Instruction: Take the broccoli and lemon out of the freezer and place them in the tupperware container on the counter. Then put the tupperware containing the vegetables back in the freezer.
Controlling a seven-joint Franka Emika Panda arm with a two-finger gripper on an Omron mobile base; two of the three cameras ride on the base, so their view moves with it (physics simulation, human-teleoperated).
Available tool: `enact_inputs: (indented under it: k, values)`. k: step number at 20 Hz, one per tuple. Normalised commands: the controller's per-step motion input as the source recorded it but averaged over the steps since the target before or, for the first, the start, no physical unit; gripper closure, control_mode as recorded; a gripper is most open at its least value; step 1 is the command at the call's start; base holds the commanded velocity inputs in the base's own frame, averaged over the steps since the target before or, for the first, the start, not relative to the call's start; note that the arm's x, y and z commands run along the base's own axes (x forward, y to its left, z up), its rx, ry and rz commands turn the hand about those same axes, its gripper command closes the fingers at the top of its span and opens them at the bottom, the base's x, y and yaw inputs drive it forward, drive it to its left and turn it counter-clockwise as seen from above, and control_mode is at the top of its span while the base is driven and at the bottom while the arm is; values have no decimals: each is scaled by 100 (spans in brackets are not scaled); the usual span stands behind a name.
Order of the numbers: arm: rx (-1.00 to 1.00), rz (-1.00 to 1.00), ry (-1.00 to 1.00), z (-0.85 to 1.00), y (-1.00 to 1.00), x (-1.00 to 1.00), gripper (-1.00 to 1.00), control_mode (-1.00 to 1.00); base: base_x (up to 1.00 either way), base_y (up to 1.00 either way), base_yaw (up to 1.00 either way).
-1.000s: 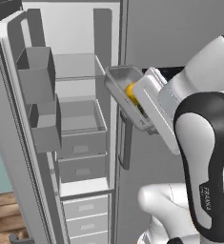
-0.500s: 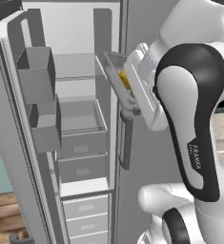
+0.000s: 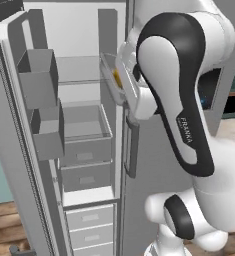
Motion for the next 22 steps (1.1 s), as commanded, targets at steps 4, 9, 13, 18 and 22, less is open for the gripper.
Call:
enact_inputs:
  k: [4, 9, 13, 18, 22]
  values:
    - [0, 0, 0, -2, 1, 54, 100, -100, 0, 0, 0]
    - [0, 0, -3, -16, 12, 41, 100, -100, 0, 0, 0]
    - [0, 0, -6, -23, 15, 40, 100, -100, 0, 0, 0]
    - [0, 0, -8, -22, 15, 44, 100, -100, 0, 0, 0]
    - [0, 0, -5, -15, 13, 50, 100, -100, 0, 0, 0]
